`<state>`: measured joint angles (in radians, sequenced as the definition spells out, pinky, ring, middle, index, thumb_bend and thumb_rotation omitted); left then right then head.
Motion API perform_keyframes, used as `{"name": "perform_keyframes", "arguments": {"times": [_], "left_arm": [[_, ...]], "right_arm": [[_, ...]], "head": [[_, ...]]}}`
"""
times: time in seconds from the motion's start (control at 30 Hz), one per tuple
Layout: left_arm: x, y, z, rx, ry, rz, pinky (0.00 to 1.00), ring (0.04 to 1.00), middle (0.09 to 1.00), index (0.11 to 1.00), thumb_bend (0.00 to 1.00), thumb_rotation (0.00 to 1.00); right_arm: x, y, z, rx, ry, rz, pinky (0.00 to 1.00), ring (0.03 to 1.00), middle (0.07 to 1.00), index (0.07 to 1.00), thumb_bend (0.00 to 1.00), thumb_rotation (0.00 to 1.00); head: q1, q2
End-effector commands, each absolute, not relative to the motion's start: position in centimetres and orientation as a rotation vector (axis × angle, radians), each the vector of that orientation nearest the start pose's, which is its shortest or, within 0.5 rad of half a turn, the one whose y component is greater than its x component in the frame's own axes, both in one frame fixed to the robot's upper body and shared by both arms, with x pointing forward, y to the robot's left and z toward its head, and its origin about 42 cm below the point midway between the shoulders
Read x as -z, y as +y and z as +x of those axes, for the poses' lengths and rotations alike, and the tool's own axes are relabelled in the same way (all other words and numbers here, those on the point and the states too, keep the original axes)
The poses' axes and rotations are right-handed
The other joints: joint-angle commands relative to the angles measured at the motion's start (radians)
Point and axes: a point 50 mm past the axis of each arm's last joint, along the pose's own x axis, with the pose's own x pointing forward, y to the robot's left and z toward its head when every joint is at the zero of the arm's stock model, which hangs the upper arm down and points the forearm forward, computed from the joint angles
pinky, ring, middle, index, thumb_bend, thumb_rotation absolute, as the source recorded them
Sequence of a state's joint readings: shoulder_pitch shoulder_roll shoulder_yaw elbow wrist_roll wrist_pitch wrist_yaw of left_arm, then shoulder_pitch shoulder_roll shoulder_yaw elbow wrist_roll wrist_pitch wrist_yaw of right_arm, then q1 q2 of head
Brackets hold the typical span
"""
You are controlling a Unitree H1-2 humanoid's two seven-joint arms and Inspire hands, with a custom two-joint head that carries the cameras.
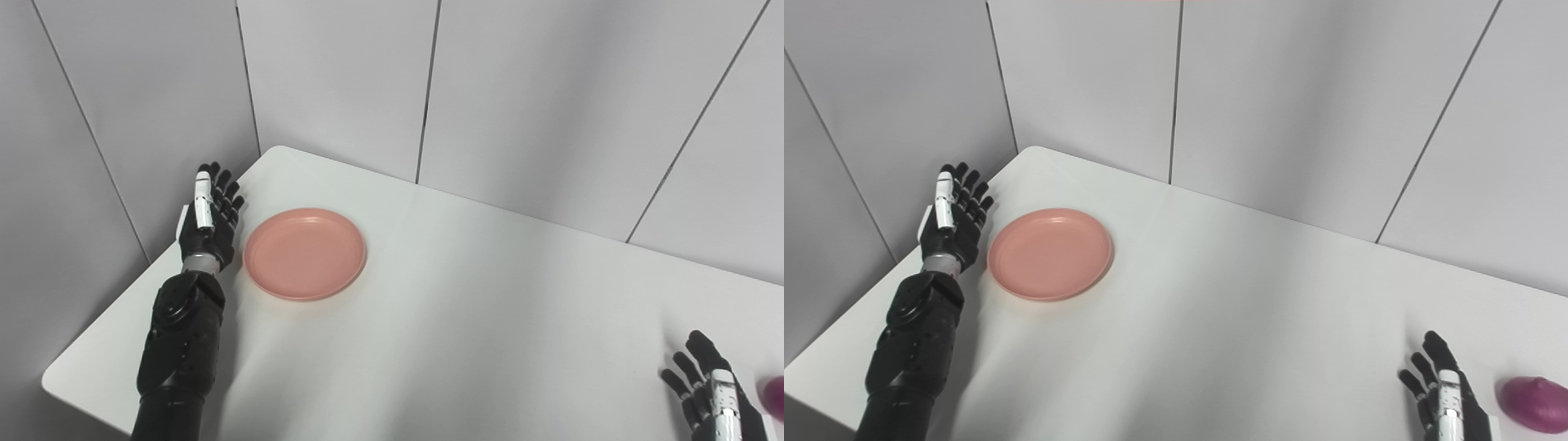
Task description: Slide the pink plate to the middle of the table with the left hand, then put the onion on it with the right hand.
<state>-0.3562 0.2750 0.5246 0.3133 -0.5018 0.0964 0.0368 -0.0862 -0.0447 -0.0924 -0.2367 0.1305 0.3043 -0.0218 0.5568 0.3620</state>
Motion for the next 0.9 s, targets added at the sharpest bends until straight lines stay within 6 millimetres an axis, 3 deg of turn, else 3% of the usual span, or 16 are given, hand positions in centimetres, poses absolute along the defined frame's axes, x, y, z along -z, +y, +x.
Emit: {"name": "perform_keyframes", "arguments": {"times": [0.0, 0.27, 0.57, 0.77, 0.87], "left_arm": [[-17.2, 42.9, 37.2, -0.442, -0.182, -0.418, 1.0, 0.997, 0.995, 0.97, 0.37, 1.0], [-16.5, 43.1, 36.9, -0.438, -0.164, -0.415, 1.0, 0.999, 0.996, 0.974, 0.37, 1.0], [-15.6, 43.4, 36.8, -0.44, -0.136, -0.439, 1.0, 0.996, 0.995, 0.978, 0.38, 1.0], [-14.6, 43.1, 37.1, -0.416, -0.11, -0.465, 1.0, 0.993, 0.994, 0.975, 0.38, 1.0], [-14.0, 43.0, 37.4, -0.389, -0.09, -0.471, 1.0, 0.99, 0.988, 0.974, 0.38, 1.0]], "right_arm": [[-18.4, -24.0, 30.9, 0.045, -0.09, 0.077, 0.81, 0.903, 0.918, 0.871, 0.51, 0.86], [-18.3, -24.2, 30.9, 0.04, -0.096, 0.071, 0.72, 0.872, 0.896, 0.844, 0.55, 0.83], [-18.2, -24.2, 30.9, 0.042, -0.095, 0.078, 0.69, 0.861, 0.883, 0.829, 0.58, 0.83], [-18.2, -24.2, 30.9, 0.044, -0.092, 0.078, 0.67, 0.851, 0.875, 0.822, 0.53, 0.81], [-18.3, -24.1, 30.9, 0.042, -0.091, 0.079, 0.64, 0.844, 0.872, 0.816, 0.6, 0.8]], "head": [[-0.001, 0.001], [0.001, 0.003], [0.001, 0.003], [-0.003, 0.005], [-0.006, 0.006]]}}
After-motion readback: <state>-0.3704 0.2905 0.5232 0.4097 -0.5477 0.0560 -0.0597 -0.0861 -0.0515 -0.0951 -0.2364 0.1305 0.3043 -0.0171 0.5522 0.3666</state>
